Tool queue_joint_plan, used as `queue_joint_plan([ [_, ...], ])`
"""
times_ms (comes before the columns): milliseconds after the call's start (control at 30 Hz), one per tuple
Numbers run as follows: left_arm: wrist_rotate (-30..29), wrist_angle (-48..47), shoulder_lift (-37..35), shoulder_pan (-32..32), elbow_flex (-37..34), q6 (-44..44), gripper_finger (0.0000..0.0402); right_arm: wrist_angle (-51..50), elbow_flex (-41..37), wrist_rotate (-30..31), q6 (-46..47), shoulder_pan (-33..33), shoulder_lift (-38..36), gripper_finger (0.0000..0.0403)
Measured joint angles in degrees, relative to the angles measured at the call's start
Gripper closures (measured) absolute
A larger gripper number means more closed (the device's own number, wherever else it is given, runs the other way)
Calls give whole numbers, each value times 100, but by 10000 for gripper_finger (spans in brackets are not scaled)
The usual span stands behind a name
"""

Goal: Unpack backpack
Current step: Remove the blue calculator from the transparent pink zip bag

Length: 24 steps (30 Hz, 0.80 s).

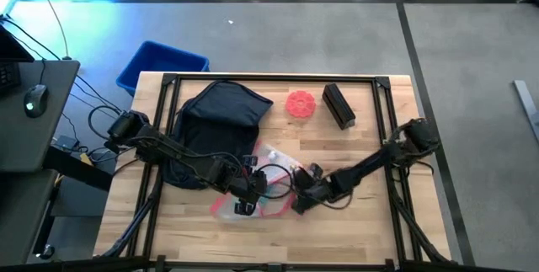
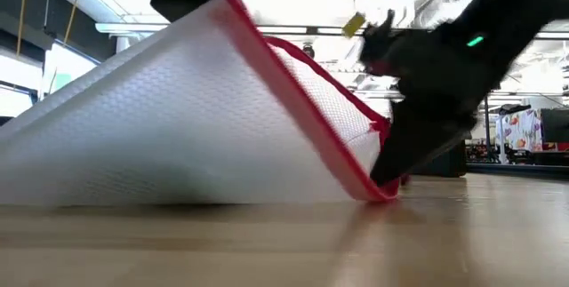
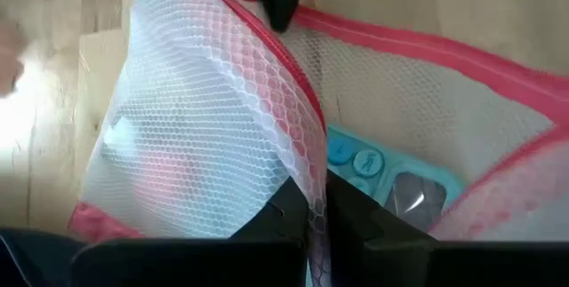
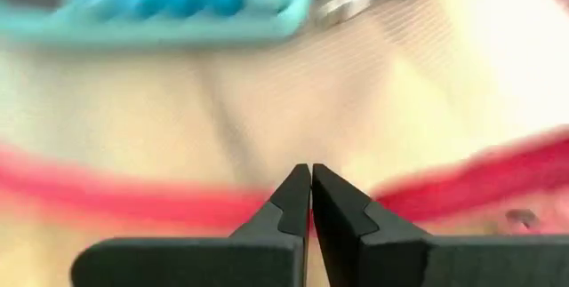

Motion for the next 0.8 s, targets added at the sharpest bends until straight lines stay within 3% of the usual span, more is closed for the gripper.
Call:
queue_joint_plan([
  [167, -23, 43, -11, 0, 2, 104, 402, 519, 2, 189, -218, 238, -106, 400],
  [333, 3, 45, -11, 2, 0, 291, 402, 1527, 2, 93, -1540, 73, -105, 397],
  [667, 49, 63, -15, 4, 0, 297, 402, 2470, 7, -297, -1945, -811, 82, 288],
  [800, -69, 61, -15, 15, 0, 298, 402, 2872, 9, -464, -1945, -977, 317, 285],
])
